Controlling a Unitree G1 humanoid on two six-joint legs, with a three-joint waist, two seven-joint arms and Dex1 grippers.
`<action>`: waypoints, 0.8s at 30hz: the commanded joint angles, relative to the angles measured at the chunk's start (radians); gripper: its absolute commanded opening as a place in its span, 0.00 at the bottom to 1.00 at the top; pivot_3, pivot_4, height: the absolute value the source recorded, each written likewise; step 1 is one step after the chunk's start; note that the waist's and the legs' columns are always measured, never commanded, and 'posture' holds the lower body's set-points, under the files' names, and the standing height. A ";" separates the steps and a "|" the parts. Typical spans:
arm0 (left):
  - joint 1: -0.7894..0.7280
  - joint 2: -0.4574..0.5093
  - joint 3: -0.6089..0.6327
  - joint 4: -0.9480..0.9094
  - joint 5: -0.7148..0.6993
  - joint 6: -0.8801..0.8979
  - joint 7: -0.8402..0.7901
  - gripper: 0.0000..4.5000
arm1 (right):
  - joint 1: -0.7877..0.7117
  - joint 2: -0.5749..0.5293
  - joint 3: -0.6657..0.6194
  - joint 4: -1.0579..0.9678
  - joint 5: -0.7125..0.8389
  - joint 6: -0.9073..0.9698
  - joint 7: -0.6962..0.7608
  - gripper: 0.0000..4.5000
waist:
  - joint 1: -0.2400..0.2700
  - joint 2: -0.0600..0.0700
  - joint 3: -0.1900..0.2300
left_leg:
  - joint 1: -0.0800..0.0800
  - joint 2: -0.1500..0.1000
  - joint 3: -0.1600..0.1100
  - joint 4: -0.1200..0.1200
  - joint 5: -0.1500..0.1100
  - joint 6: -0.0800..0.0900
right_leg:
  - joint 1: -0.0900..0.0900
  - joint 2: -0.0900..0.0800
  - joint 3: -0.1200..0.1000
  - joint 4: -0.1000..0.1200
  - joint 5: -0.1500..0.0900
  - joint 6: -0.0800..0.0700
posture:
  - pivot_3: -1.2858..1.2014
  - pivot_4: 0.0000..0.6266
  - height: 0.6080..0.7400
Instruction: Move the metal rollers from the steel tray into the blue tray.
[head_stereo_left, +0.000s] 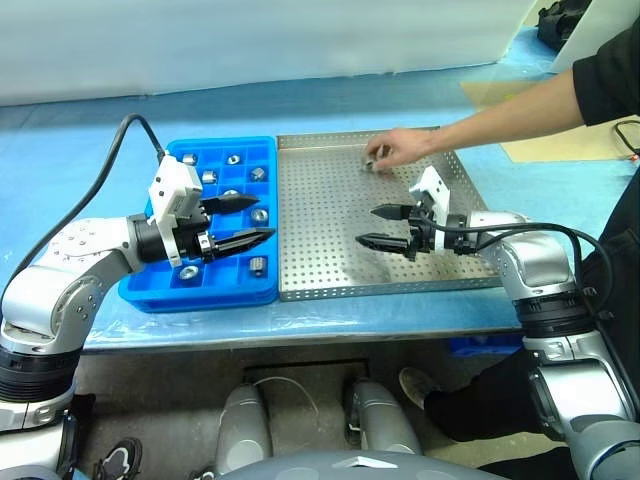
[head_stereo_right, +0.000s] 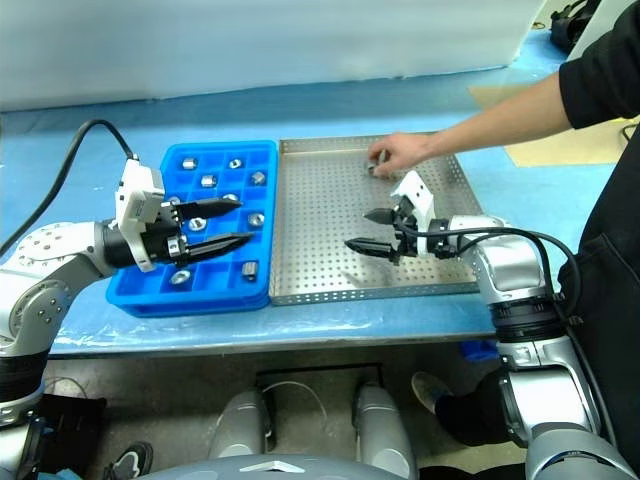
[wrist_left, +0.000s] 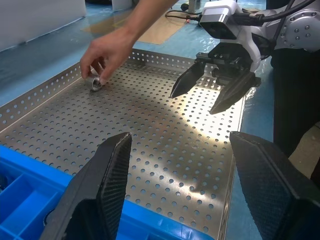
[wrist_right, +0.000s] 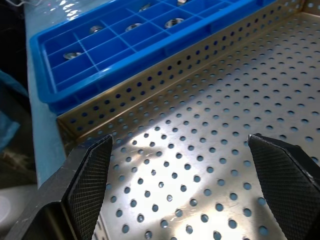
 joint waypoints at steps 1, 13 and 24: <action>-0.009 -0.005 0.003 -0.009 0.004 -0.020 0.001 0.74 | -0.036 0.013 -0.009 0.020 -0.016 -0.044 -0.033 0.99 | 0.000 0.000 0.000 | 0.000 0.000 0.000 0.000 0.000 0.000 | 0.000 0.000 0.000 0.000 0.001 -0.001 | 0.42 0.24 1.00; -0.021 -0.032 -0.018 -0.005 0.009 -0.025 0.007 0.74 | -0.101 0.123 0.031 0.147 -0.108 -0.166 -0.148 0.99 | -0.002 0.000 0.000 | 0.000 0.000 0.000 0.001 0.000 -0.001 | -0.001 0.001 0.000 0.002 0.002 -0.004 | 0.42 0.24 1.00; -0.014 -0.043 -0.018 -0.018 0.009 -0.023 0.019 0.74 | -0.095 0.150 0.047 0.175 -0.145 -0.193 -0.185 0.99 | -0.002 0.000 0.000 | 0.000 0.000 0.000 0.001 0.001 -0.001 | -0.001 0.001 0.000 0.002 0.002 -0.003 | 0.43 0.24 1.00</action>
